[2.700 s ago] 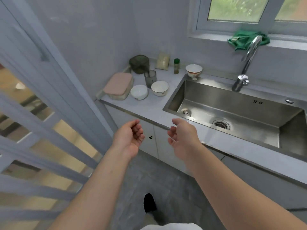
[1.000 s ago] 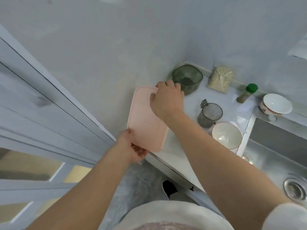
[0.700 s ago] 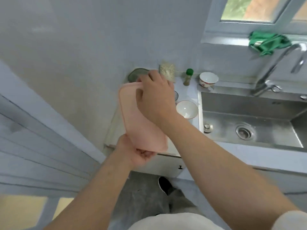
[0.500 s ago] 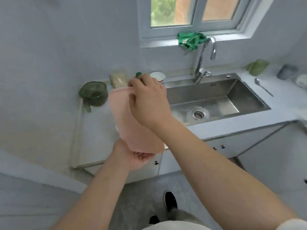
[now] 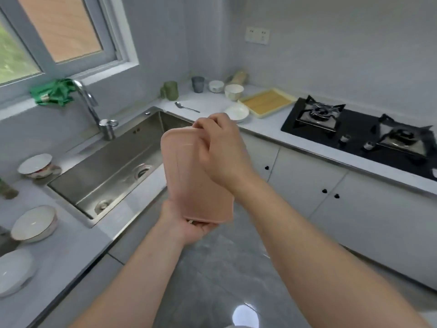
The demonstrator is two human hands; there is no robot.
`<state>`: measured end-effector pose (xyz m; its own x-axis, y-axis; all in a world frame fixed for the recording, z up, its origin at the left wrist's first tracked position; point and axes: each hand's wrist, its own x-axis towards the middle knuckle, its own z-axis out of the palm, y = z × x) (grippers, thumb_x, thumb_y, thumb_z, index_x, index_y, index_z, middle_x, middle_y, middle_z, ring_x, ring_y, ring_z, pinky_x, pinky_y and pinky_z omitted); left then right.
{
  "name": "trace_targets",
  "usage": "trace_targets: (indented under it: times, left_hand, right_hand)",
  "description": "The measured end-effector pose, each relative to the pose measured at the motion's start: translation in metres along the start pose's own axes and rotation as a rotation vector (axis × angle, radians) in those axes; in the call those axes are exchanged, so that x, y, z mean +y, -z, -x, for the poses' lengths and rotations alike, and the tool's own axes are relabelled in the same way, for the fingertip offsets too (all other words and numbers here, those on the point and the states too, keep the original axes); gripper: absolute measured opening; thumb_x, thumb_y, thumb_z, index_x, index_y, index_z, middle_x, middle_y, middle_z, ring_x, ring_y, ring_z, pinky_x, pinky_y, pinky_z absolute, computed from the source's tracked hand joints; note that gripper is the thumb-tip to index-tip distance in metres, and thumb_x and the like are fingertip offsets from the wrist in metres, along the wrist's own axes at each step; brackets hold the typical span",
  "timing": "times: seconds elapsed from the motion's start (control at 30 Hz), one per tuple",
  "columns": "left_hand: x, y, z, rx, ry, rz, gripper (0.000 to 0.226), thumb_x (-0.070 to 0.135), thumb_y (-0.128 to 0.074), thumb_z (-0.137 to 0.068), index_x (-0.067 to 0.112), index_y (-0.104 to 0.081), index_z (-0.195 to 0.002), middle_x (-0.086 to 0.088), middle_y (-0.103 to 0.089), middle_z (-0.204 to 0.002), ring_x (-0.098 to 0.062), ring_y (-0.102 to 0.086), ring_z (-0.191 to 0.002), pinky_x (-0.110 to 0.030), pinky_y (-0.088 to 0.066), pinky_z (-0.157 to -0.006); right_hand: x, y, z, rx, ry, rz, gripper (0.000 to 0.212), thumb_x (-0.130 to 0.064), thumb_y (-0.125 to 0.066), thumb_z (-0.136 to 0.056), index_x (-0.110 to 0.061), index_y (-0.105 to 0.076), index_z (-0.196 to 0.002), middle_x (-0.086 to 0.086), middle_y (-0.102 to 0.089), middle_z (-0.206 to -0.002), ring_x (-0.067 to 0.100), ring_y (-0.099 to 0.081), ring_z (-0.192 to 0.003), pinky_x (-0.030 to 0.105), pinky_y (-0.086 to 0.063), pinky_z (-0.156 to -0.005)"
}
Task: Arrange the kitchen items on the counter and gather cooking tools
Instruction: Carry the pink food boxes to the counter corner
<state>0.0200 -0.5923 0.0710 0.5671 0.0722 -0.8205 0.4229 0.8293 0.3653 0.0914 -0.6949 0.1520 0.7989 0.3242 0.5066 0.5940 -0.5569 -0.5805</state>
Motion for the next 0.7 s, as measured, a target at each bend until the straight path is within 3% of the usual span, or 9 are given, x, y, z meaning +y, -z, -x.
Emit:
trace_targets:
  times: [0.07,0.2,0.47,0.57,0.63,0.7]
  left_hand:
    - [-0.027,-0.031,-0.008,-0.037,0.043,-0.07,0.044,0.037,-0.04,-0.1,0.011,-0.07,-0.119,-0.018,-0.074,-0.108,-0.042,-0.066,-0.105,-0.063,-0.055,-0.075]
    - [-0.103,-0.108,-0.016,-0.117,0.115,-0.186,0.054,0.04,-0.028,-0.101,0.012,-0.071,-0.117,-0.02,-0.074,-0.103,-0.039,-0.065,-0.103,-0.062,-0.055,-0.069]
    - [-0.262,-0.249,-0.01,-0.101,0.122,-0.416,0.049,0.034,-0.031,-0.098,0.014,-0.073,-0.112,-0.019,-0.076,-0.096,-0.039,-0.071,-0.087,-0.063,-0.055,-0.071]
    - [-0.305,-0.294,-0.006,-0.124,0.167,-0.498,0.052,0.042,-0.03,-0.097,0.018,-0.073,-0.114,-0.015,-0.076,-0.101,-0.038,-0.071,-0.095,-0.063,-0.052,-0.086]
    - [-0.332,-0.325,-0.007,-0.132,0.172,-0.558,0.054,0.051,-0.032,-0.095,0.021,-0.072,-0.115,-0.011,-0.076,-0.105,-0.035,-0.07,-0.101,-0.059,-0.051,-0.09]
    - [-0.354,-0.353,-0.005,-0.122,0.117,-0.603,0.056,0.058,-0.031,-0.097,0.02,-0.071,-0.109,-0.009,-0.075,-0.1,-0.03,-0.069,-0.095,-0.052,-0.055,-0.083]
  right_hand:
    - [0.033,0.039,0.012,0.039,-0.06,0.009,0.03,-0.011,-0.054,-0.09,-0.016,-0.065,-0.118,0.002,-0.054,-0.119,0.023,-0.049,-0.111,0.044,-0.045,-0.096]
    - [0.109,0.128,0.05,0.16,-0.128,0.034,0.029,-0.011,-0.054,-0.092,-0.013,-0.065,-0.118,0.003,-0.053,-0.117,0.024,-0.051,-0.11,0.042,-0.045,-0.096]
    - [0.234,0.298,0.127,0.296,-0.255,0.099,0.028,-0.006,-0.052,-0.093,-0.013,-0.064,-0.118,0.002,-0.055,-0.117,0.02,-0.052,-0.112,0.027,-0.04,-0.098]
    - [0.27,0.354,0.152,0.322,-0.339,0.107,0.028,-0.004,-0.051,-0.092,-0.014,-0.062,-0.116,-0.001,-0.061,-0.115,0.014,-0.051,-0.11,0.02,-0.036,-0.092]
    - [0.293,0.388,0.167,0.362,-0.408,0.104,0.026,-0.005,-0.049,-0.093,-0.016,-0.061,-0.113,-0.005,-0.063,-0.112,0.013,-0.052,-0.105,0.023,-0.038,-0.087]
    - [0.312,0.414,0.179,0.419,-0.475,0.083,0.024,-0.008,-0.048,-0.096,-0.019,-0.059,-0.114,-0.006,-0.063,-0.11,0.015,-0.054,-0.102,0.027,-0.041,-0.085]
